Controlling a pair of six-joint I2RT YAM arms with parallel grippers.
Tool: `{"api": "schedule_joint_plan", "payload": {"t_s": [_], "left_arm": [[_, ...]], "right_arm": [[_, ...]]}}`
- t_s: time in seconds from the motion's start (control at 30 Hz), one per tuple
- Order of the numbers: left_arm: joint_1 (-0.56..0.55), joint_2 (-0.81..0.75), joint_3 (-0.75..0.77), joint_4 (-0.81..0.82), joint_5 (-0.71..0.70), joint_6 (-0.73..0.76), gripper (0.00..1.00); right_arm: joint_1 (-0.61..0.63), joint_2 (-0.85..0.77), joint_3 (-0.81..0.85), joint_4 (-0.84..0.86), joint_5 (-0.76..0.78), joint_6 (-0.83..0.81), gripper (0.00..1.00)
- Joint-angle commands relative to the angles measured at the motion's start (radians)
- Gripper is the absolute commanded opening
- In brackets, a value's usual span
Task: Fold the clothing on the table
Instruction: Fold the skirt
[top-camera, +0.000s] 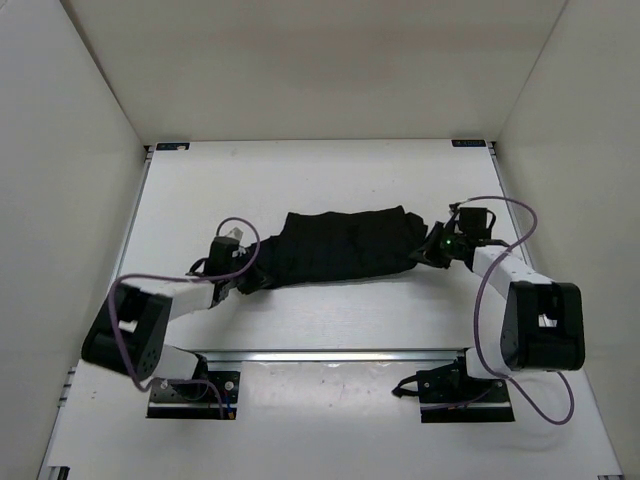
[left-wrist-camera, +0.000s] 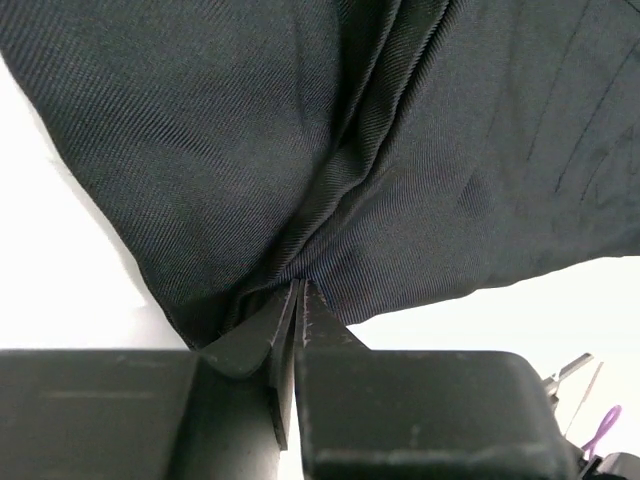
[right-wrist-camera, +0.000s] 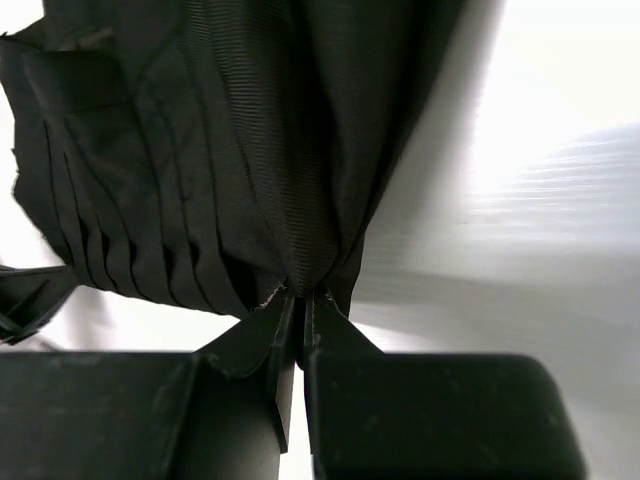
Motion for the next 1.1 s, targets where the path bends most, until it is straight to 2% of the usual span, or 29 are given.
{"api": "schedule_joint_plan", "payload": {"t_s": [0.0, 0.17, 0.27, 0.33, 0.47, 0.57, 0.67, 0.77, 0.93, 1.07], "left_arm": [[-0.061, 0.15, 0.101, 0.052, -0.029, 0.025, 0.12], [-0.085, 0.315, 0.239, 0.089, -0.015, 0.012, 0.07], [-0.087, 0.35, 0.279, 0.096, -0.012, 0.009, 0.07], [-0.078, 0.369, 0.283, 0.113, -0.005, 0.01, 0.07], [-0.068, 0.382, 0.267, 0.135, 0.017, 0.002, 0.07], [-0.064, 0.378, 0.248, 0.151, 0.024, -0.002, 0.07], [-0.058, 0.373, 0.23, 0.173, 0.04, -0.004, 0.08], [-0.047, 0.359, 0.216, 0.184, 0.052, -0.005, 0.08], [-0.029, 0.333, 0.196, 0.178, 0.069, 0.007, 0.09], [-0.024, 0.312, 0.179, 0.174, 0.072, 0.004, 0.16]], "right_arm": [[-0.022, -0.068, 0.093, -0.099, 0.107, -0.096, 0.0], [0.01, -0.034, 0.309, -0.214, 0.113, -0.219, 0.0], [0.108, 0.032, 0.474, -0.257, 0.105, -0.267, 0.0], [0.217, 0.092, 0.614, -0.283, 0.098, -0.3, 0.0], [0.421, 0.275, 0.823, -0.344, 0.089, -0.351, 0.0], [0.536, 0.441, 1.016, -0.395, 0.063, -0.362, 0.0], [0.627, 0.585, 1.131, -0.435, 0.046, -0.342, 0.0], [0.687, 0.661, 1.136, -0.426, 0.029, -0.311, 0.0], [0.725, 0.687, 1.015, -0.302, -0.025, -0.251, 0.0], [0.73, 0.718, 1.012, -0.275, -0.056, -0.264, 0.0]]}}
